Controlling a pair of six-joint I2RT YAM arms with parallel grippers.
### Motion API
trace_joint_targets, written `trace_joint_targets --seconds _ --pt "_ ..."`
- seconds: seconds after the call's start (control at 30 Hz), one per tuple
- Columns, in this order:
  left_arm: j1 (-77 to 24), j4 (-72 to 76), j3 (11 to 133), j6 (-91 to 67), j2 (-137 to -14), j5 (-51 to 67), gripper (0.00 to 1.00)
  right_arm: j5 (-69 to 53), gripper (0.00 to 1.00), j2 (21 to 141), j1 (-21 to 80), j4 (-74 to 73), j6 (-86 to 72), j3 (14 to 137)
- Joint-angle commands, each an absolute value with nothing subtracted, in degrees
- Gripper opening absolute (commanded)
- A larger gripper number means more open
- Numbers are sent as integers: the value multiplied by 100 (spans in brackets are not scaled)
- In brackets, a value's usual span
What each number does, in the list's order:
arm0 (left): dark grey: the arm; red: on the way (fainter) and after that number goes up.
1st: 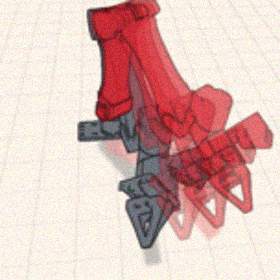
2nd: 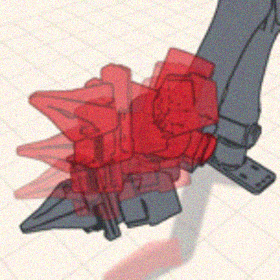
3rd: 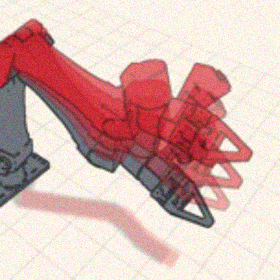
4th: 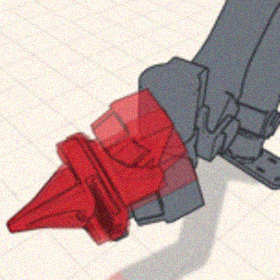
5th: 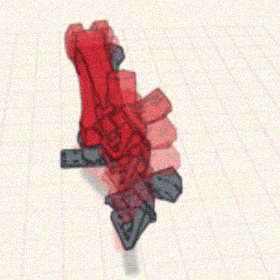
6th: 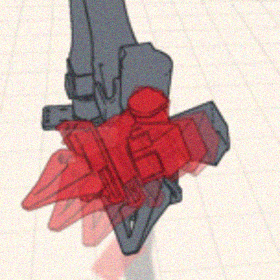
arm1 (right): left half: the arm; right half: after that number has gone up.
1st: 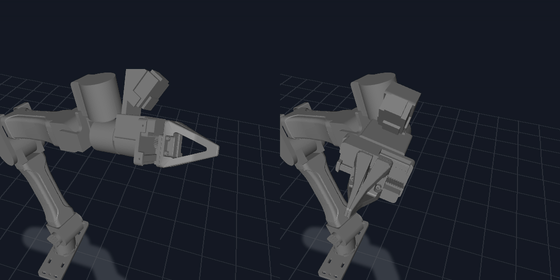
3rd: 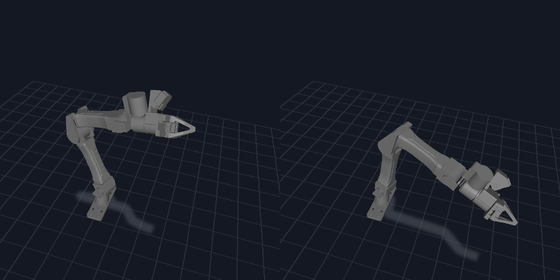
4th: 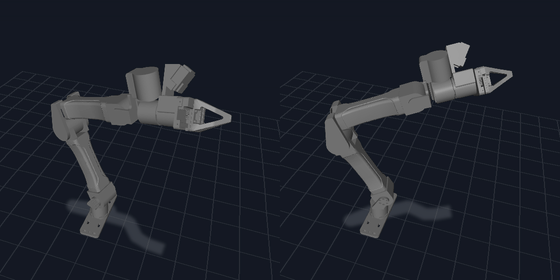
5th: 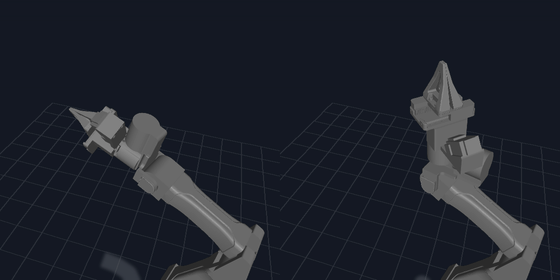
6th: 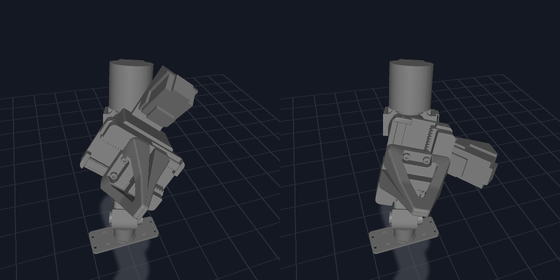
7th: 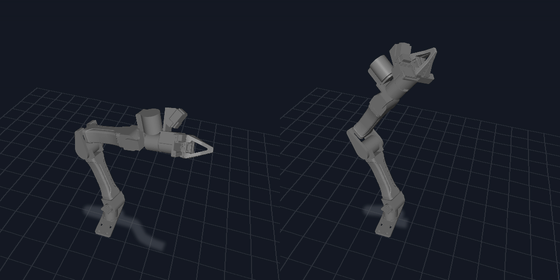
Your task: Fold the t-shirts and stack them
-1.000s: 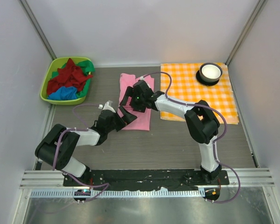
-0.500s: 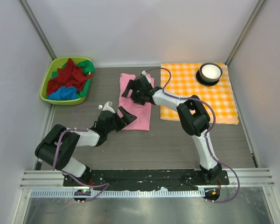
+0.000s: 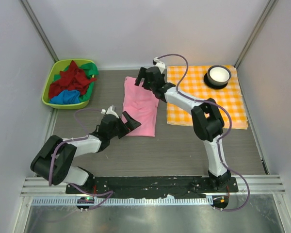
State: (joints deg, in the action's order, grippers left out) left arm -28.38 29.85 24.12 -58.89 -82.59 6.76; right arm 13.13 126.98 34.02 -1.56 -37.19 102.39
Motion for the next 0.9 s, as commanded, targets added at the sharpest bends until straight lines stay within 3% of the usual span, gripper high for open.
trace_joint_targets --seconds 0.0,0.13,0.33,0.6,0.87 --pt "-2830 952 3233 -5371 -7447 712 100 2739 99 10875 3551 150 -2770 9233" --pt "-2821 -891 4295 -5028 -6892 519 100 3129 100 9287 3568 -420 -3075 7913" --pt "-2821 -1985 4501 -4896 -6522 360 100 2883 99 7824 3708 -1035 -3892 6059" --pt "-2813 -1635 3323 -5159 -6214 115 100 2418 94 6461 4157 -1468 -4552 4879" --pt "-2628 -933 2804 -5142 -6574 53 100 2144 92 6741 4693 -844 -4913 4236"
